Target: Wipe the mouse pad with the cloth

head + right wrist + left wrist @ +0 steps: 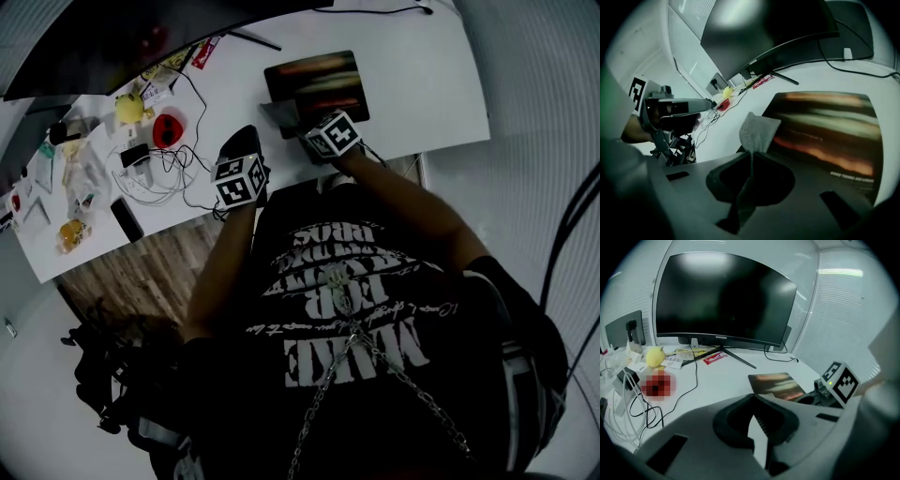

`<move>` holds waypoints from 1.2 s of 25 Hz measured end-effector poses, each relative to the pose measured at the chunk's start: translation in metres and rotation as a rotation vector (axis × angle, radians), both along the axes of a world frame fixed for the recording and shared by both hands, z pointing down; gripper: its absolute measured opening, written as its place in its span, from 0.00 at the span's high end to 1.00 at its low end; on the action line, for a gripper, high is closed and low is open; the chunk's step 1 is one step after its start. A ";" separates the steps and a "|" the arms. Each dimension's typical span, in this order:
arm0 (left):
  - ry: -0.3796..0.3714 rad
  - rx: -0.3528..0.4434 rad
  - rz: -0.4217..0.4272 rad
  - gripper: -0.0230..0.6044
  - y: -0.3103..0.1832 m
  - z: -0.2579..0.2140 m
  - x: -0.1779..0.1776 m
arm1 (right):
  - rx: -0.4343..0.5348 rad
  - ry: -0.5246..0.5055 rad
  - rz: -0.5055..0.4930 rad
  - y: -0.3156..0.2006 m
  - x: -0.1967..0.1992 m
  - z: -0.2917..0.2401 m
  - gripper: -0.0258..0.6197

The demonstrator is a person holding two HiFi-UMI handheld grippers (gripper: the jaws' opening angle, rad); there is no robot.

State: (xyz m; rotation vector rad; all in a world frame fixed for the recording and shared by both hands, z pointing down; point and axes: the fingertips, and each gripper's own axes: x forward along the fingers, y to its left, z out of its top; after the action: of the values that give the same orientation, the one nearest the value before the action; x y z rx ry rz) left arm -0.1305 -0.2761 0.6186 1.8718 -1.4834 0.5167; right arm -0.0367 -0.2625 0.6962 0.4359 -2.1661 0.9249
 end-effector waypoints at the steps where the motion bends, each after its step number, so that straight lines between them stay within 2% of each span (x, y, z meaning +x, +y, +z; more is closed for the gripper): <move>1: -0.002 0.001 -0.002 0.95 0.002 -0.001 -0.001 | 0.005 0.011 0.010 -0.002 0.008 0.001 0.93; 7: 0.011 0.021 -0.010 0.95 -0.001 -0.007 0.005 | 0.039 0.062 0.178 -0.029 0.085 0.004 0.93; 12: 0.028 0.031 0.025 0.95 -0.007 -0.009 0.029 | 0.053 0.122 0.315 -0.042 0.159 0.007 0.93; 17: 0.028 0.039 0.065 0.96 -0.011 -0.014 0.052 | 0.102 0.163 0.293 -0.046 0.168 0.003 0.93; 20: 0.027 0.052 0.075 0.95 -0.010 -0.021 0.062 | 0.118 0.174 0.355 -0.047 0.180 0.003 0.93; 23: 0.026 0.062 0.069 0.95 -0.010 -0.025 0.066 | 0.178 0.223 0.400 -0.056 0.214 -0.002 0.93; 27: 0.021 0.073 0.065 0.96 -0.004 -0.029 0.074 | 0.192 0.272 0.446 -0.056 0.264 -0.002 0.93; 30: 0.023 0.079 0.050 0.95 0.000 -0.031 0.078 | 0.222 0.302 0.460 -0.051 0.286 -0.002 0.93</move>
State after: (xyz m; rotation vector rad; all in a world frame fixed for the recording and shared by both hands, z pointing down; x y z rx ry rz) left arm -0.0526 -0.2758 0.5875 1.9738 -1.4645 0.4646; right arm 0.2491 -0.3134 0.6944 1.1424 -1.9263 0.7915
